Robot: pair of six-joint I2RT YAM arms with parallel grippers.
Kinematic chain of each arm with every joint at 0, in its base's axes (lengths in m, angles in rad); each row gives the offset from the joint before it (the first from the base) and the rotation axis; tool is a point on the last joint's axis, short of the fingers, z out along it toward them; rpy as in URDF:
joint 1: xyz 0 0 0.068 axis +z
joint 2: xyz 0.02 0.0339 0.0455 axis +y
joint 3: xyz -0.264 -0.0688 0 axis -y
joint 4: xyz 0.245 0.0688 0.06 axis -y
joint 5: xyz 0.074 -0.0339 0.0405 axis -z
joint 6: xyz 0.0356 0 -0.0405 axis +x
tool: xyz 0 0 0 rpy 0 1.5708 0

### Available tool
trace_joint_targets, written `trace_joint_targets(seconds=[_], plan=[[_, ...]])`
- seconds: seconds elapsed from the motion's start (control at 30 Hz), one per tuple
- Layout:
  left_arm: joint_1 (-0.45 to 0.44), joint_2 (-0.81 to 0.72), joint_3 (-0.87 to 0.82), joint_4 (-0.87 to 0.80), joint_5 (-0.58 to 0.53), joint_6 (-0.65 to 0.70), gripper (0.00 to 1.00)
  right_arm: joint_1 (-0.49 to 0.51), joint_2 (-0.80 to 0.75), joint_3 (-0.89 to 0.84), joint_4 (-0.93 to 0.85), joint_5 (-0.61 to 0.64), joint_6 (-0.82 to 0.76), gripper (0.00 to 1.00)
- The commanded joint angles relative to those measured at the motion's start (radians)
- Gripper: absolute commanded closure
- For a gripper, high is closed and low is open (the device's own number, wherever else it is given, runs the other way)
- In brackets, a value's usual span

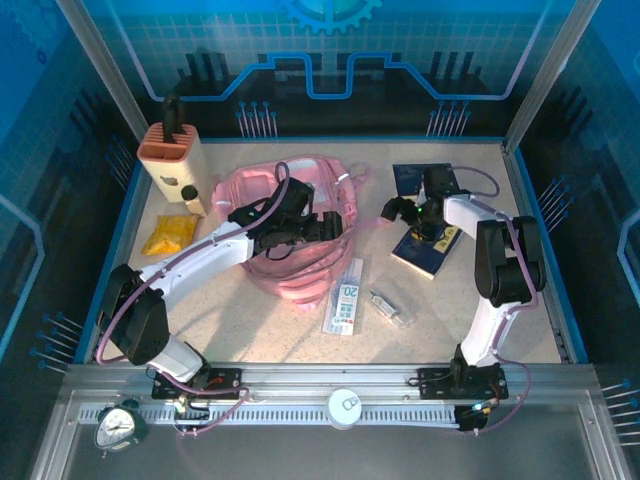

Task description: Pack the student bag

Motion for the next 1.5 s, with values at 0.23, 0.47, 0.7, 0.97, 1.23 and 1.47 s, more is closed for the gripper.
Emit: trace_joint_targets(seconds=[0.23, 0.47, 0.7, 0.97, 1.23, 1.47], plan=[[0.001, -0.057, -0.012, -0.050, -0.035, -0.087, 0.01, 0.144, -0.223, -0.277, -0.044, -0.088, 0.021, 0.00], [-0.076, -0.104, -0.057, 0.042, -0.028, -0.207, 0.01, 0.088, -0.428, -0.365, -0.008, -0.149, 0.004, 0.00], [-0.171, -0.064, -0.076, 0.138, -0.008, -0.322, 0.04, -0.063, -0.622, -0.483, -0.145, -0.096, 0.005, 0.00], [-0.245, 0.123, 0.033, 0.186, 0.073, -0.369, 0.09, -0.256, -0.732, -0.565, -0.204, -0.128, -0.012, 0.03], [-0.298, 0.299, 0.131, 0.252, 0.090, -0.345, 0.22, -0.271, -0.671, -0.606, -0.123, -0.094, -0.022, 0.07], [-0.293, 0.453, 0.235, 0.256, 0.110, -0.324, 0.31, -0.243, -0.597, -0.608, -0.125, -0.134, -0.059, 0.06]])
